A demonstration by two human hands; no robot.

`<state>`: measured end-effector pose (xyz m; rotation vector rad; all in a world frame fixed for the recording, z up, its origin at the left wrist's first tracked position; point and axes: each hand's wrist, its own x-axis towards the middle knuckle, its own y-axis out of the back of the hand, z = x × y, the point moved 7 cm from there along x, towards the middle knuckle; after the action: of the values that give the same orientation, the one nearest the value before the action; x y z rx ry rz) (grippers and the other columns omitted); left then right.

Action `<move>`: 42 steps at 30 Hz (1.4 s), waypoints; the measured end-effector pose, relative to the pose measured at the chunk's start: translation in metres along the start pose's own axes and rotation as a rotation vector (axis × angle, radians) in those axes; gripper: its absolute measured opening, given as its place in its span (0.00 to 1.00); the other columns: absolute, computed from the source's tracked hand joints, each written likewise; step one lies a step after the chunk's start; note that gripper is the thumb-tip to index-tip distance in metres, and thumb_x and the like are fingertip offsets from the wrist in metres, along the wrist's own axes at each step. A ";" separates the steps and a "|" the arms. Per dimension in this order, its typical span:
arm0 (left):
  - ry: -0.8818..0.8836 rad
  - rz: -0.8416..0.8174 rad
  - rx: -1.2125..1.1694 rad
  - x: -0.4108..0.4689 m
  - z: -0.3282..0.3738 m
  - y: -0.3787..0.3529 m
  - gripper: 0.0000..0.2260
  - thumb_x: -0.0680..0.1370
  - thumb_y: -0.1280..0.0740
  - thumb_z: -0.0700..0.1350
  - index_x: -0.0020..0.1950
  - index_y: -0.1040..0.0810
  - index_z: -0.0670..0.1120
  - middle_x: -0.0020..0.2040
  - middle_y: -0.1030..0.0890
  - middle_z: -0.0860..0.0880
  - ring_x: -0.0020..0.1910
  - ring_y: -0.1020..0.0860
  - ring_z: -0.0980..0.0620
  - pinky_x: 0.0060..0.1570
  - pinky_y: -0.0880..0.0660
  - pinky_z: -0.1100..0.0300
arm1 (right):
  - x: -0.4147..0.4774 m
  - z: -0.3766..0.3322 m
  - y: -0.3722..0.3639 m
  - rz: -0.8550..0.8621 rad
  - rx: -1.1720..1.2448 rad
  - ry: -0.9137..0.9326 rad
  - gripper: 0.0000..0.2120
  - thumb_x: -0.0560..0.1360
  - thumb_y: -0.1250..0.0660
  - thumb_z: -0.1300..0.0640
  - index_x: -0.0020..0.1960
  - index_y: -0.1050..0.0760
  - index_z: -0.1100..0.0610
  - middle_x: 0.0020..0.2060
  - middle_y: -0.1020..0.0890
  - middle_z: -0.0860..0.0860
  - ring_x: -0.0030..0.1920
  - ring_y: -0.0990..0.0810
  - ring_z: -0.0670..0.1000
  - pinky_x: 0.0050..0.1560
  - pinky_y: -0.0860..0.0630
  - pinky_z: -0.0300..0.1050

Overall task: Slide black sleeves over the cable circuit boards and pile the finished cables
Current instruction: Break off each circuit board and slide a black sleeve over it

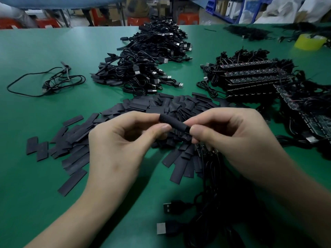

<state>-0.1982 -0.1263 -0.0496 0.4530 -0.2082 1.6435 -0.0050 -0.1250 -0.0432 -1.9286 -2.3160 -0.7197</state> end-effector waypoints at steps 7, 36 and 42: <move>-0.043 -0.011 0.076 0.000 0.004 -0.001 0.06 0.70 0.24 0.46 0.46 0.14 0.49 0.41 0.13 0.59 0.39 0.16 0.63 0.41 0.23 0.72 | -0.004 -0.006 -0.009 0.004 -0.102 0.087 0.12 0.76 0.27 0.61 0.53 0.15 0.45 0.39 0.14 0.41 0.39 0.16 0.42 0.41 0.25 0.29; -0.033 -0.062 0.161 -0.004 0.006 -0.008 0.17 0.69 0.20 0.49 0.56 0.16 0.53 0.47 0.13 0.59 0.48 0.15 0.58 0.55 0.20 0.63 | -0.006 -0.005 -0.005 0.078 -0.244 0.101 0.07 0.76 0.28 0.56 0.53 0.14 0.50 0.41 0.14 0.44 0.40 0.17 0.48 0.40 0.23 0.46; -0.050 -0.049 0.232 -0.006 0.010 -0.010 0.15 0.69 0.24 0.48 0.55 0.17 0.52 0.45 0.14 0.59 0.47 0.15 0.58 0.53 0.21 0.65 | -0.009 -0.017 -0.009 0.115 -0.409 0.212 0.05 0.75 0.26 0.59 0.50 0.13 0.54 0.41 0.16 0.42 0.44 0.18 0.40 0.44 0.27 0.31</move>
<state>-0.1868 -0.1345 -0.0445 0.6709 -0.0431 1.6162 -0.0155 -0.1409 -0.0338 -1.9881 -2.0335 -1.3975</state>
